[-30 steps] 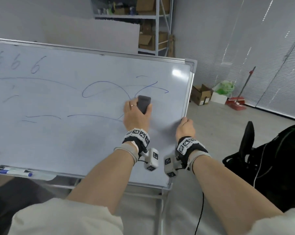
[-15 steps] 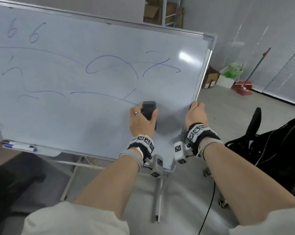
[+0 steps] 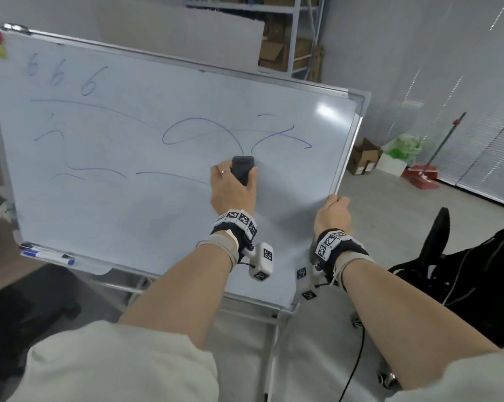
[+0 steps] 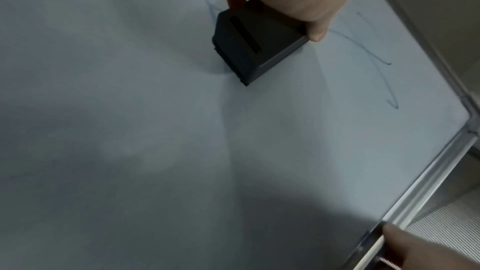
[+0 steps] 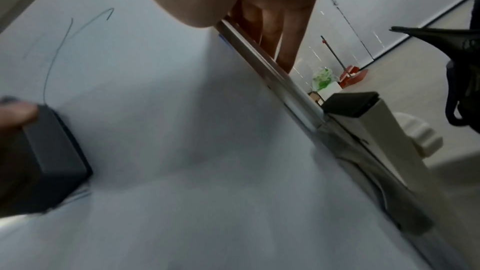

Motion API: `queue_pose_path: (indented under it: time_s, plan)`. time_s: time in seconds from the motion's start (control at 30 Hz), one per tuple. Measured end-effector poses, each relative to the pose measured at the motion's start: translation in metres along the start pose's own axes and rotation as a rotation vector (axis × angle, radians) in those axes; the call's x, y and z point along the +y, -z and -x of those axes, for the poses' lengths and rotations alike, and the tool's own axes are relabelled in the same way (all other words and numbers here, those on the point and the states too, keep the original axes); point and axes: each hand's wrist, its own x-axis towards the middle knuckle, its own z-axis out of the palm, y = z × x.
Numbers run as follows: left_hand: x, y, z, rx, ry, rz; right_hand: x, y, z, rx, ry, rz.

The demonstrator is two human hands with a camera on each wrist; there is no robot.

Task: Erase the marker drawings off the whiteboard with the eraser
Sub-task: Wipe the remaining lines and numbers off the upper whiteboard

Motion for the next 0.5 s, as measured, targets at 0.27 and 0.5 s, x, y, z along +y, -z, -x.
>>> queue_pose_path:
  time_s: [0.27,0.5]
  plan:
    - [0.02,-0.009,-0.01,0.026,-0.043,0.046,-0.052,0.027,-0.033,0.029,0.086,-0.255]
    - [0.028,-0.007,-0.034,0.117,-0.025,0.099,-0.058,-0.002,-0.057,0.176,0.085,-0.277]
